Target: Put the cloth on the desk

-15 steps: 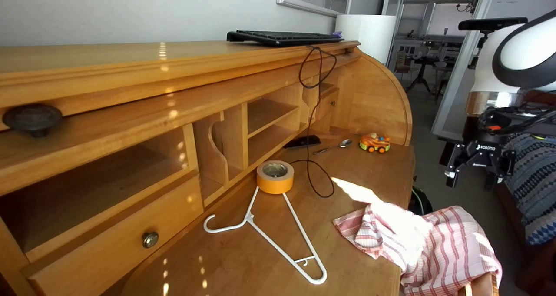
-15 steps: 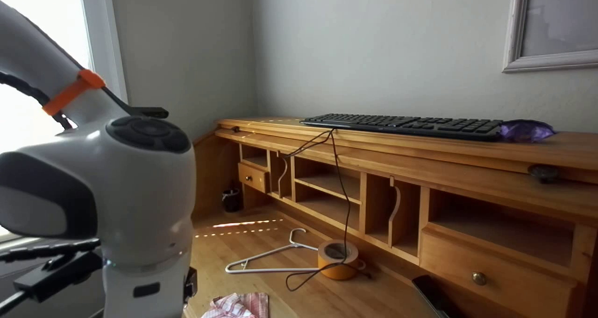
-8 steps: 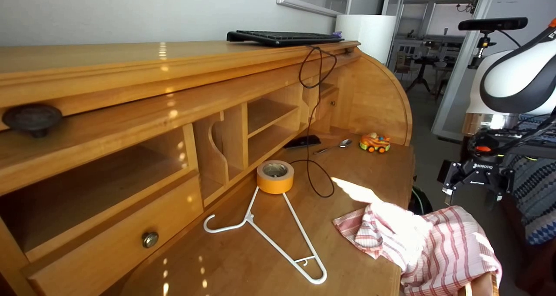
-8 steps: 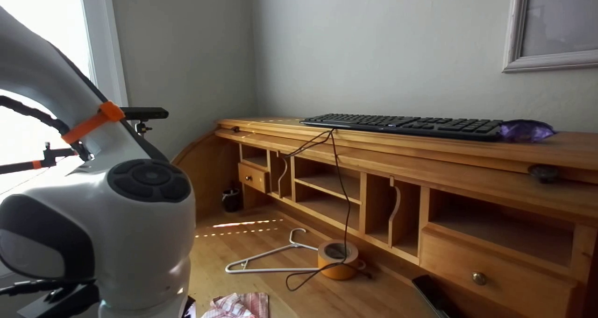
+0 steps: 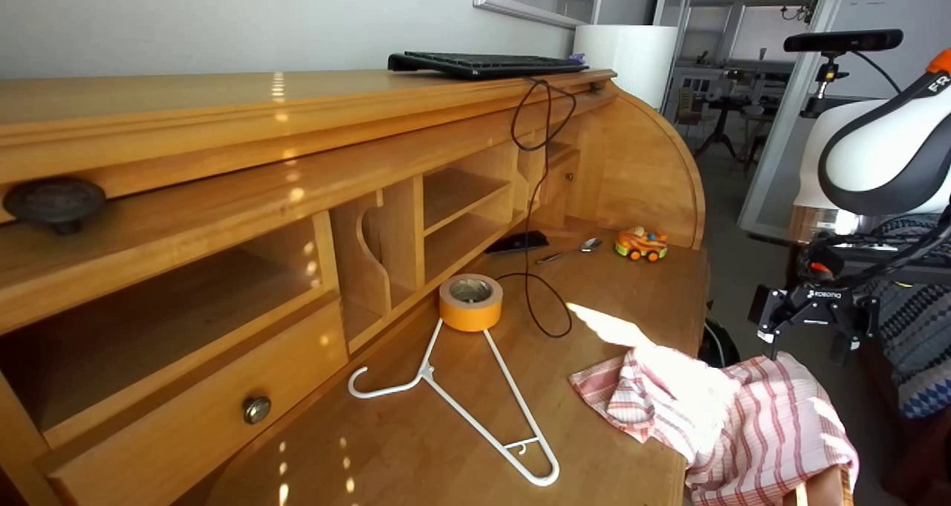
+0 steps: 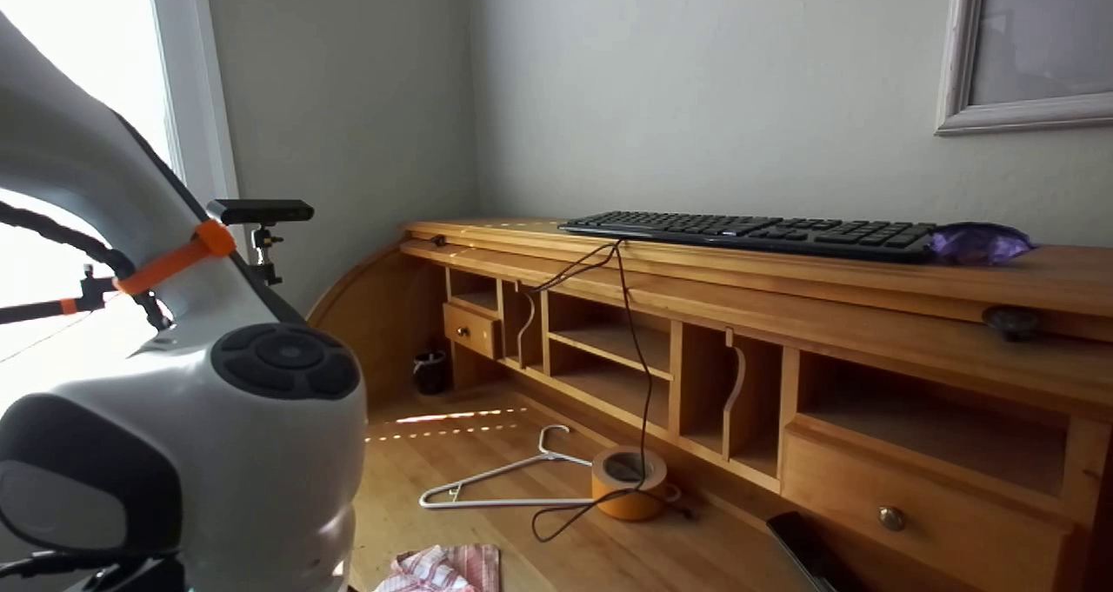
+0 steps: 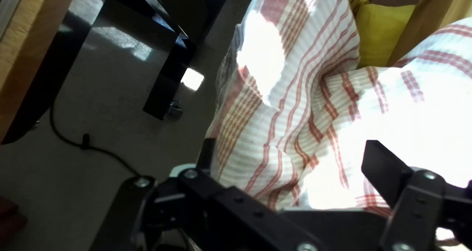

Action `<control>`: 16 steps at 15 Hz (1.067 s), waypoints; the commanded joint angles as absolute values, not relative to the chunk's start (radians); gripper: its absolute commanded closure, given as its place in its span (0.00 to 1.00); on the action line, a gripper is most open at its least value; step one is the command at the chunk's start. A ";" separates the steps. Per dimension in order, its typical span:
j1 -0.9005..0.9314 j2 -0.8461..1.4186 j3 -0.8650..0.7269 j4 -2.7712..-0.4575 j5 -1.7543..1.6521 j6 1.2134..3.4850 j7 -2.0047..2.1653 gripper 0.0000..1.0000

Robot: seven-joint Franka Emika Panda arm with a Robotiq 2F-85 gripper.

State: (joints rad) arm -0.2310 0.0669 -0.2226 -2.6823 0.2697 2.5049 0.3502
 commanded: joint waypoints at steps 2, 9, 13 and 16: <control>-0.224 0.153 -0.245 -2.688 0.219 2.554 0.423 0.00; -0.218 0.229 -0.255 -2.677 0.231 2.591 0.410 0.58; -0.208 0.211 -0.254 -2.685 0.231 2.623 0.408 0.88; -0.201 0.161 -0.258 -2.705 0.219 2.608 0.420 0.94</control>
